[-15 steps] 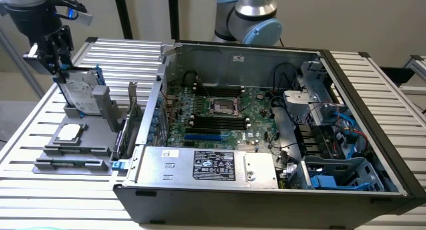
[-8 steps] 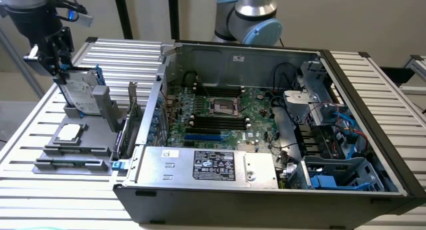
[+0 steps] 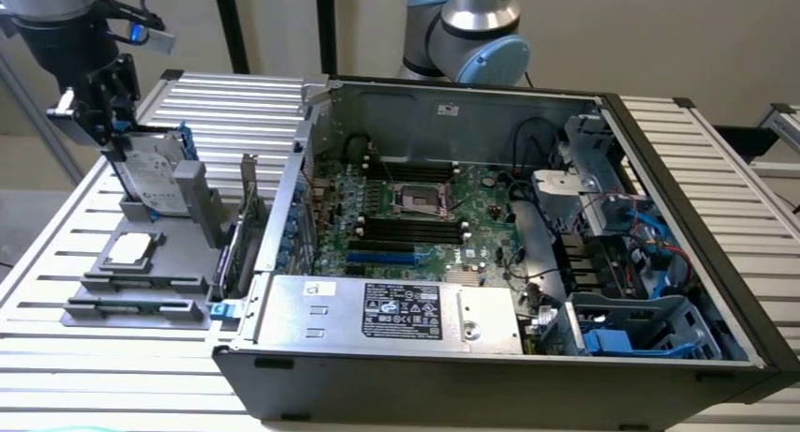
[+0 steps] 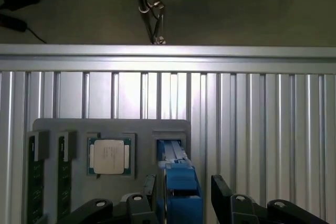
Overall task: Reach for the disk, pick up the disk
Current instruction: 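Pick up the disk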
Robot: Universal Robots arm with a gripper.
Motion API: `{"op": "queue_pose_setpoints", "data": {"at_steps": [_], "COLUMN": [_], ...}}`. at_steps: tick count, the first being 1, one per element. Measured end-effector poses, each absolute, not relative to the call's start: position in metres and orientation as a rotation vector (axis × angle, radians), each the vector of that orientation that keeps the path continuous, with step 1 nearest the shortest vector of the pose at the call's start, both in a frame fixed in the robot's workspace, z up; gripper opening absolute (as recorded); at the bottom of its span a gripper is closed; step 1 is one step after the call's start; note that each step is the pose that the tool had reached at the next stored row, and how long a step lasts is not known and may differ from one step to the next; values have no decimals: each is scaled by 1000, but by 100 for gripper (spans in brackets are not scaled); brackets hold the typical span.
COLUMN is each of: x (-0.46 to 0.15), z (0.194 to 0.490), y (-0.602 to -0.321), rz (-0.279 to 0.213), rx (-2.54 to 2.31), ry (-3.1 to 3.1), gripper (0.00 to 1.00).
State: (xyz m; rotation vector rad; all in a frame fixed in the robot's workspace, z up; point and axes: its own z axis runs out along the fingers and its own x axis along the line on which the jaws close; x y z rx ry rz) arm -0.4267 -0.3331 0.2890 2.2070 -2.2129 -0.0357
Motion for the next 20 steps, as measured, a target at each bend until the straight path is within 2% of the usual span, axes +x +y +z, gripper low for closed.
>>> {"op": "queue_pose_setpoints", "data": {"at_steps": [8, 9, 20], "x": [-426, -426, -424], "z": [288, 288, 288], "y": [-333, -333, -335], "rz": [-35, -36, -36], "rx": [2207, 2207, 2207], "ry": [-2213, -2213, -2213], "gripper": [52, 45, 42]}}
